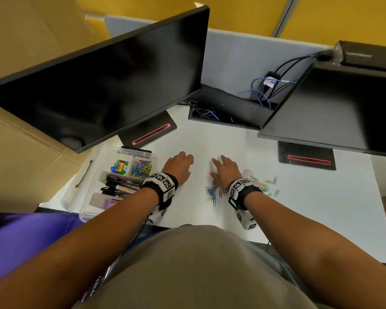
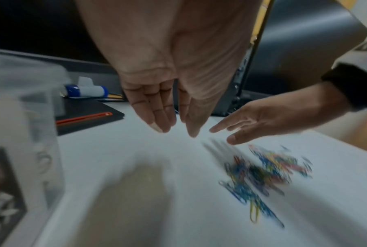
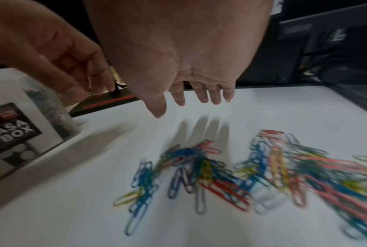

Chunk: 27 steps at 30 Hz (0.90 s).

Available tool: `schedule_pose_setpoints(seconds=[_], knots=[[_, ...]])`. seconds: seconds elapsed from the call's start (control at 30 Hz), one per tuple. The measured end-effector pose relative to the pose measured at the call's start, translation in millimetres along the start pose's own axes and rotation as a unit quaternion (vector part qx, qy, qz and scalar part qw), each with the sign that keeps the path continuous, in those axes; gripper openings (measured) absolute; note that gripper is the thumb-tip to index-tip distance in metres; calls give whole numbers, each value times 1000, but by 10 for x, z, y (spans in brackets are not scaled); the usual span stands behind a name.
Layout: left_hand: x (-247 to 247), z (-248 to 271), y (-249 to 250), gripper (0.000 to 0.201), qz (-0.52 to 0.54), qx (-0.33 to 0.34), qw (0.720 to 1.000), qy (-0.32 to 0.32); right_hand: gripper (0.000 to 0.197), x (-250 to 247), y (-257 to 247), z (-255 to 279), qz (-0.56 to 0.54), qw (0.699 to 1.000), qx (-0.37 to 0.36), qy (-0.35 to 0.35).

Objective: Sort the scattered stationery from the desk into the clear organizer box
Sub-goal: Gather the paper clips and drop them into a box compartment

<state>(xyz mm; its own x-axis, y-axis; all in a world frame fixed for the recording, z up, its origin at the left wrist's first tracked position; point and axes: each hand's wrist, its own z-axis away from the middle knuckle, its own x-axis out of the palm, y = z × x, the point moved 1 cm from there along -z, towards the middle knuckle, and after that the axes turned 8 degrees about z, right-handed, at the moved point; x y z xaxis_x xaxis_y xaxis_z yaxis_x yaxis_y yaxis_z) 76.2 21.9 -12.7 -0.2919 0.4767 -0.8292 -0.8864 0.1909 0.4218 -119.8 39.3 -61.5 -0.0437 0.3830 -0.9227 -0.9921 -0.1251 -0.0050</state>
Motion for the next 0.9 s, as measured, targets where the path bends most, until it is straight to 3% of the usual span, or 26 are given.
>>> schedule_pose_setpoints(seconds=[0.23, 0.43, 0.57, 0.73, 0.9], knots=[[382, -140, 148, 52, -83, -1, 987, -138, 59, 259, 658, 229, 2, 991, 121, -56], [620, -259, 276, 85, -68, 3, 982, -178, 65, 385, 1022, 383, -26, 972, 214, -91], [772, -315, 378, 93, -67, 32, 979, -192, 67, 411, 1202, 461, -83, 949, 289, -97], [929, -410, 532, 89, -62, 50, 978, -191, 44, 400, 1312, 521, -89, 965, 235, -72], [1021, -529, 714, 71, -42, 72, 981, -174, 31, 415, 1285, 484, -111, 979, 156, -70]])
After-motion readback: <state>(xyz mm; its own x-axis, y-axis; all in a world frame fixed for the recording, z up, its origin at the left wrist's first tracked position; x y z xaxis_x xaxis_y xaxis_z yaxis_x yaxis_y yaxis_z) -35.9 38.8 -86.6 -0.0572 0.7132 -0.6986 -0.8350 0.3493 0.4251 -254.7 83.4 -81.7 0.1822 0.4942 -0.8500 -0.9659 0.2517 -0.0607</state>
